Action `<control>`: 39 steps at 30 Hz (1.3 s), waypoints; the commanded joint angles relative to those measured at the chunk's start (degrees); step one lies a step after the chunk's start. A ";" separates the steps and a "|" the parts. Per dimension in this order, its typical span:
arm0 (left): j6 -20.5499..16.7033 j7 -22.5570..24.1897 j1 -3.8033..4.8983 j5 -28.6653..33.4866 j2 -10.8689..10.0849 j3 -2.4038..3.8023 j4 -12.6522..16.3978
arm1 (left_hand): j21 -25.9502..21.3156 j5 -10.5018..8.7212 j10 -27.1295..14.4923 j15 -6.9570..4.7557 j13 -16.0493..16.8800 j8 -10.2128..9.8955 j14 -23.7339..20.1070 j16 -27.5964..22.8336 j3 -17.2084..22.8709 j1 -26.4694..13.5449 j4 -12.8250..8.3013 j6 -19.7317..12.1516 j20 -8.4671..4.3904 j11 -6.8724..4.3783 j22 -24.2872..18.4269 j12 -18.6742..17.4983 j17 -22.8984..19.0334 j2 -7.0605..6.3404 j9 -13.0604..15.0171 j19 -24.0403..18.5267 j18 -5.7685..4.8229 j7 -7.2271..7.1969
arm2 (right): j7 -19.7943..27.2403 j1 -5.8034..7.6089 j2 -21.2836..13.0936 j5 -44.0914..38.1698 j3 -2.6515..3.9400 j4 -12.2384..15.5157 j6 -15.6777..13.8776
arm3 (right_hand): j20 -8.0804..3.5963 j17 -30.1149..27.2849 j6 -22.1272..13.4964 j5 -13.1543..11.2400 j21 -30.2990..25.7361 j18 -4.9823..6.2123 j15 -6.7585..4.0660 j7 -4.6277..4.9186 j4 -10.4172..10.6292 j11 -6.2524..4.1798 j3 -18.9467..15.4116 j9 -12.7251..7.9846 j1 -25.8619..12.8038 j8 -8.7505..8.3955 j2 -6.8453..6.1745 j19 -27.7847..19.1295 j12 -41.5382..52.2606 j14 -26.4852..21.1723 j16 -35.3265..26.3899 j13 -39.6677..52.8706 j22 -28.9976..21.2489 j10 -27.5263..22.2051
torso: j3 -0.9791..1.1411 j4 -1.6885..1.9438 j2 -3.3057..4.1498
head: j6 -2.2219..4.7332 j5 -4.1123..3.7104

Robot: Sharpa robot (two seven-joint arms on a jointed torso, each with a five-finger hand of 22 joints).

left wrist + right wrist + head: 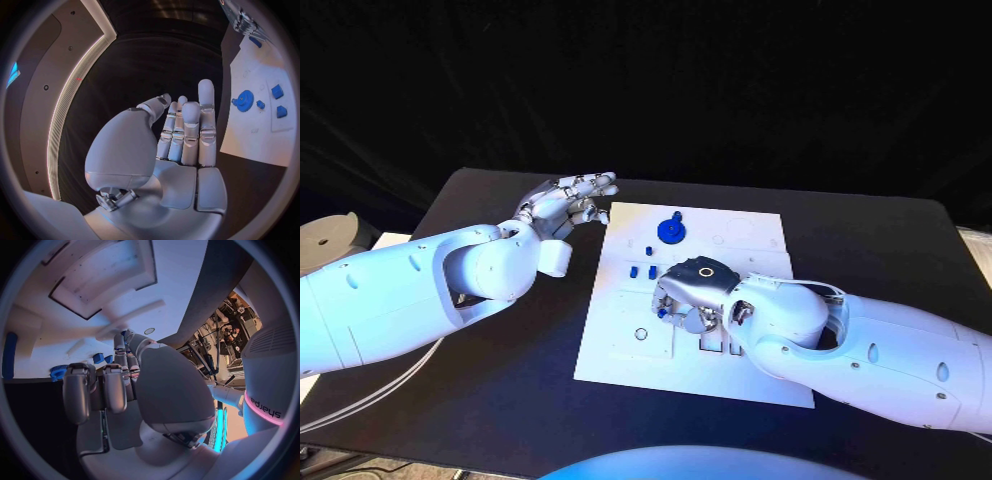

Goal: Assemble the parts on the task board

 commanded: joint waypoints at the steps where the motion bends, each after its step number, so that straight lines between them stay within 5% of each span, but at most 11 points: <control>1: 1.33 -0.07 0.01 -0.29 0.01 0.02 0.20 | -0.36 0.39 -0.37 -0.13 0.05 0.15 -0.35 0.10 -0.32 0.23 0.02 -0.34 -0.12 -0.05 -0.08 0.20 -0.05 0.29 -0.08 -0.02 0.59 0.12 | -1.19 -0.13 0.06 -0.85 -0.17 -0.19 1.51 | 0.82 5.28 -2.48 0.10 -1.31 1.21 1.00 0.52 0.53 0.58 -0.84 -0.75 -1.86 -0.71 -1.02 -0.07 -0.29 3.90 -0.38 -1.00 2.63 -3.16 | -0.01 -0.01 -0.03 | 0.03 0.01; 5: 1.36 -0.18 0.01 -0.30 -0.01 0.02 0.21 | -0.36 0.39 -0.37 -0.13 0.05 0.15 -0.35 0.10 -0.32 0.23 0.02 -0.34 -0.12 -0.05 -0.08 0.20 -0.05 0.29 -0.08 -0.02 0.59 0.12 | -1.56 -0.13 -0.06 -0.86 -0.21 -0.30 0.44 | 1.62 3.84 -8.07 0.39 -6.02 2.72 1.93 0.39 0.79 1.89 -3.02 -1.72 -3.48 -0.77 -3.74 -3.35 -0.43 3.51 -1.53 -2.01 -3.98 -9.83 | 0.02 -0.04 -0.04 | 0.15 -0.08; 9: 1.45 -0.31 0.01 -0.30 -0.01 0.02 0.20 | -0.36 0.39 -0.37 -0.13 0.05 0.15 -0.35 0.10 -0.32 0.23 0.02 -0.34 -0.12 -0.05 -0.08 0.20 -0.05 0.29 -0.08 -0.02 0.59 0.12 | -1.38 -0.12 -0.34 -0.97 -0.22 -0.16 -1.49 | 2.45 3.12 -10.00 0.18 -7.14 3.00 2.57 0.36 0.98 2.50 -5.41 -1.47 -3.14 -0.53 -3.45 -3.74 0.47 3.32 -2.10 -1.64 -5.23 -12.99 | 0.06 -0.04 -0.04 | 0.23 -0.17; 16: 1.67 -0.49 0.01 -0.30 -0.02 0.01 0.13 | -0.38 0.39 -0.43 -0.12 0.07 0.17 -0.43 0.05 -0.34 0.24 0.00 -0.34 -0.11 -0.05 -0.10 0.27 -0.21 0.31 -0.07 -0.04 0.59 0.11 | -0.76 -0.12 -2.41 -0.84 -0.14 1.81 -4.99 | 2.31 2.10 -9.20 0.21 -7.27 3.02 2.21 0.56 0.66 1.97 -5.62 -1.27 -1.98 -0.21 -2.25 -3.37 2.30 3.09 -2.89 -1.36 -5.32 -10.95 | 0.12 -0.04 -0.02 | 0.51 -0.55; 21: 2.01 -0.63 0.01 -0.57 -0.13 -0.03 0.09 | -0.38 0.39 -0.43 -0.12 0.07 0.17 -0.43 0.05 -0.34 0.24 0.00 -0.34 -0.11 -0.05 -0.10 0.27 -0.21 0.31 -0.07 -0.04 0.59 0.11 | -1.08 0.16 -5.91 1.31 0.72 4.43 -6.07 | 2.03 1.84 -8.55 0.17 -7.24 2.98 1.90 0.78 0.84 1.63 -5.78 -1.20 -2.12 -0.13 -2.00 -3.08 3.04 3.06 -3.10 -1.42 -5.24 -10.05 | 0.03 -0.10 -0.06 | 0.83 -1.21; 25: 2.22 -0.69 0.01 -0.87 -0.19 -0.06 0.11 | -0.40 0.40 -0.51 -0.11 0.09 0.22 -0.54 -0.01 -0.35 0.28 -0.03 -0.32 -0.10 -0.05 -0.13 0.39 -0.41 0.39 -0.05 -0.08 0.59 0.10 | -1.91 1.51 -9.51 2.97 1.60 5.90 -6.09 | 1.91 1.65 -8.55 0.19 -7.21 2.96 1.79 0.65 0.79 1.53 -5.79 -1.24 -2.00 -0.23 -2.00 -2.94 3.30 3.06 -3.23 -1.46 -5.21 -9.68 | 0.05 -0.13 -0.05 | 1.23 -2.08; 31: 2.44 -0.69 0.01 -1.00 -0.12 -0.08 0.26 | -0.40 0.40 -0.51 -0.11 0.09 0.22 -0.54 -0.01 -0.35 0.28 -0.03 -0.32 -0.10 -0.05 -0.13 0.39 -0.41 0.39 -0.05 -0.08 0.59 0.10 | -3.23 4.20 -13.68 3.59 2.03 5.57 -4.22 | 2.02 1.31 -9.07 0.16 -7.37 2.92 1.90 -0.32 1.15 1.75 -7.13 -1.37 -2.74 -0.47 -3.19 -2.79 2.79 3.07 -3.45 -1.76 -5.39 -10.94 | -0.01 -0.03 -0.16 | 1.79 -3.26; 39: 2.56 -0.66 0.00 -1.04 -0.07 -0.10 0.44 | -0.42 0.40 -0.53 -0.11 0.12 0.27 -0.61 -0.02 -0.38 0.32 -0.07 -0.29 -0.09 -0.07 -0.15 0.51 -0.50 0.41 -0.04 -0.11 0.60 0.08 | -3.37 5.20 -16.20 3.14 2.10 3.92 -1.73 | 2.23 0.94 -9.43 0.20 -7.62 2.95 2.05 -1.29 1.47 1.77 -8.70 -1.40 -2.73 -0.49 -3.54 -2.74 2.73 3.06 -3.70 -1.71 -5.65 -11.39 | 0.15 -0.11 -0.05 | 2.07 -3.39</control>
